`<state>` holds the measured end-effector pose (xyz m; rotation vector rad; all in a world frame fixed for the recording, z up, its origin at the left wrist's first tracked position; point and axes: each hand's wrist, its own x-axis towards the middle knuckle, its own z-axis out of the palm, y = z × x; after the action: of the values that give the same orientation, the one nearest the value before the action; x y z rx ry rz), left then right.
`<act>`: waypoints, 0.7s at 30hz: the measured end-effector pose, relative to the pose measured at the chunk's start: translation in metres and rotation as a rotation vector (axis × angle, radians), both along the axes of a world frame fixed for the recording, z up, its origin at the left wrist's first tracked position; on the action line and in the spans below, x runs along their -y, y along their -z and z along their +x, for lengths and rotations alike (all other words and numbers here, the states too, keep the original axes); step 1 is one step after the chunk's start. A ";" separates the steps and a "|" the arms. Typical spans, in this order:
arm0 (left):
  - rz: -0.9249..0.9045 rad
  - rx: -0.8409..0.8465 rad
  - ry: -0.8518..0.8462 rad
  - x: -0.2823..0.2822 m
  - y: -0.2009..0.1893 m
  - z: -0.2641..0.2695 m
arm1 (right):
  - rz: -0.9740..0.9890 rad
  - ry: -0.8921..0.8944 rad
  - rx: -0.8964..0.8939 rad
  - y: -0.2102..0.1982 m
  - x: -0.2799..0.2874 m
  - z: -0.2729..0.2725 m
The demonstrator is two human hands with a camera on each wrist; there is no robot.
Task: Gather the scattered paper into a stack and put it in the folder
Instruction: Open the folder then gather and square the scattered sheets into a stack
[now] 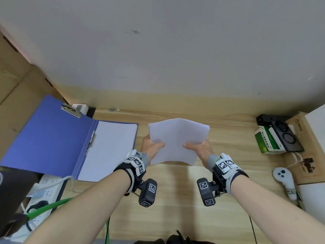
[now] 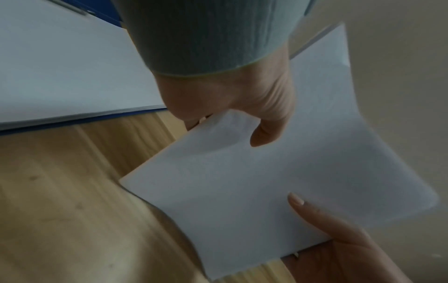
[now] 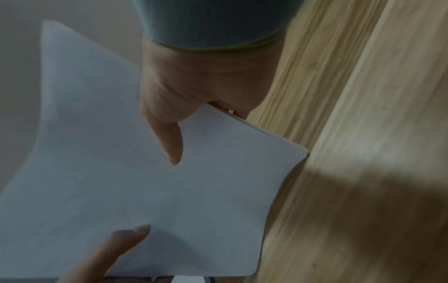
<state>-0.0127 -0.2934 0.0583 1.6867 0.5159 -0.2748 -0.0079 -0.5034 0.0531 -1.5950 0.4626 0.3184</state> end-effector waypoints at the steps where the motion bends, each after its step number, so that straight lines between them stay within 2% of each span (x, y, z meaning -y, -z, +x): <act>1: 0.004 -0.025 0.001 -0.002 0.005 -0.004 | 0.003 0.008 -0.019 0.005 -0.004 -0.002; 5: -0.056 -0.036 -0.060 -0.011 0.014 -0.005 | 0.014 0.066 -0.044 0.012 -0.019 0.001; 9: 0.033 -0.044 -0.096 -0.025 0.017 -0.008 | 0.004 0.020 -0.085 0.022 -0.036 0.005; 13: 0.034 -0.136 -0.075 -0.042 0.027 -0.015 | 0.018 0.067 -0.120 0.032 -0.052 0.010; 17: 0.078 -0.129 -0.100 -0.079 0.033 -0.026 | 0.048 -0.036 -0.145 0.046 -0.090 0.016; 21: 0.172 -0.187 -0.128 -0.126 0.055 -0.031 | 0.009 -0.028 -0.196 0.071 -0.129 0.012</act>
<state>-0.0439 -0.1679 0.0032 1.7953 0.8031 -0.3039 0.0040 -0.3743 -0.0181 -1.5692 0.5885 0.4997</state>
